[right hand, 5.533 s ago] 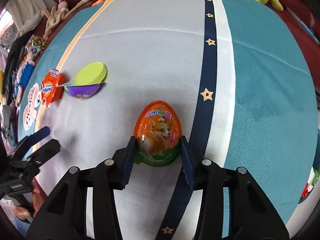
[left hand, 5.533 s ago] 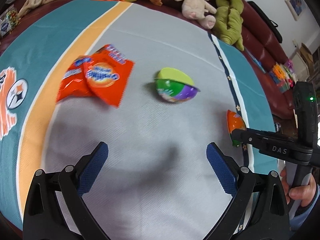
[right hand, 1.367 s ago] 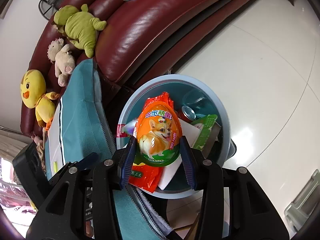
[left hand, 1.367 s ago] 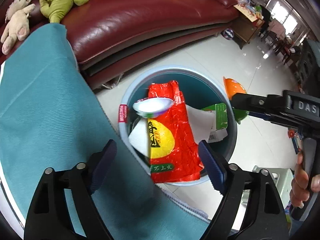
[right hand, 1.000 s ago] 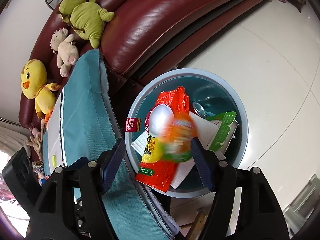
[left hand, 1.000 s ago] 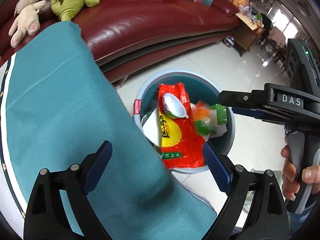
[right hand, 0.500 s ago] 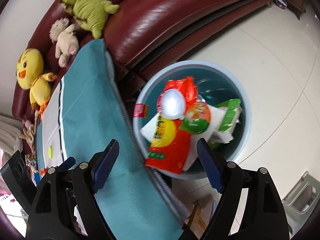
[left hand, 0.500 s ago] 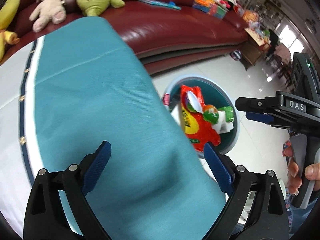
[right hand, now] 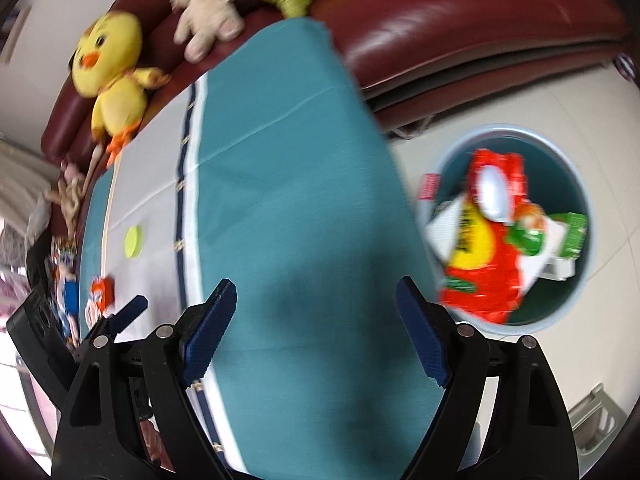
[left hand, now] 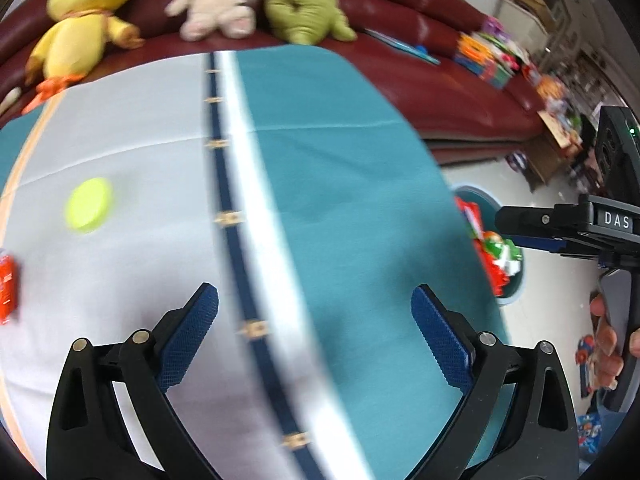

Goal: Collect trash
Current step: 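Move both tools back over the table toward the green lid, then grasp the green lid with the right tool while the left tool grasps the wafer packet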

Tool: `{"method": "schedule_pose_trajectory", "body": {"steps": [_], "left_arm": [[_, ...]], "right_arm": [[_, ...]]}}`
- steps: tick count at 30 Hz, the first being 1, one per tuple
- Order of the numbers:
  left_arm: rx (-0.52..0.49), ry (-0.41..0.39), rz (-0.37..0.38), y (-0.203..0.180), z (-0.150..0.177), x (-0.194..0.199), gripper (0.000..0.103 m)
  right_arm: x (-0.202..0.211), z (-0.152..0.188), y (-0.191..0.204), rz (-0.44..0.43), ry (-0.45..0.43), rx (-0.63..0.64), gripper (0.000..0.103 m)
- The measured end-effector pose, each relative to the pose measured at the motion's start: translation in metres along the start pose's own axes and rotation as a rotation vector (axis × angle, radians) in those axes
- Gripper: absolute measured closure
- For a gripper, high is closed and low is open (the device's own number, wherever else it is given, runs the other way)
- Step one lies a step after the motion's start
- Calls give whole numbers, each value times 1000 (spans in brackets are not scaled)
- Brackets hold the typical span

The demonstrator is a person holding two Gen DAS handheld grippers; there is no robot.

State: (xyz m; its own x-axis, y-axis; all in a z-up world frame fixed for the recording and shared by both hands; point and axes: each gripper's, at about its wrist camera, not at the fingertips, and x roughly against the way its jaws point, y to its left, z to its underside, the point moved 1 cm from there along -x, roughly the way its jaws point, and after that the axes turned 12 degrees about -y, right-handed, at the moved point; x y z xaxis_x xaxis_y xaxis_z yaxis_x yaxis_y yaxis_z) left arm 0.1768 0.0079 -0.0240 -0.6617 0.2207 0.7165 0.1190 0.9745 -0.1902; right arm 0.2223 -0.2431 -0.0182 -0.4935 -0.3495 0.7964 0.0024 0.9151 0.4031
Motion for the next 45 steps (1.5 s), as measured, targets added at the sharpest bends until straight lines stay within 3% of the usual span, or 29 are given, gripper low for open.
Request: {"method": "schedule_pose_trajectory", "body": {"steps": [11,19,24,34,38,42,45], "left_arm": [[124,-59,-224,158,10,62,6],[283,-77,-356,262,21,90,6],[325,-53,-361,285,23,78,6],[304,-11,-370,289,17,36,6],[305,-45,-369,291,15,33,6],[305,-83,-391,293,15,39,34],[327,-99,-391,298,19,46,42]], "right_arm": [[-57,21,136,-60,127,210,25],[-96,39,214,-88,194,329,25],[-122,42,249,-109,221,374,25],[-176,34,296,-126,240,404,25],[-188,30,302,-123,212,421,25],[-197,31,308,-117,195,456,26],[-201,34,315,-113,172,491,31]]}}
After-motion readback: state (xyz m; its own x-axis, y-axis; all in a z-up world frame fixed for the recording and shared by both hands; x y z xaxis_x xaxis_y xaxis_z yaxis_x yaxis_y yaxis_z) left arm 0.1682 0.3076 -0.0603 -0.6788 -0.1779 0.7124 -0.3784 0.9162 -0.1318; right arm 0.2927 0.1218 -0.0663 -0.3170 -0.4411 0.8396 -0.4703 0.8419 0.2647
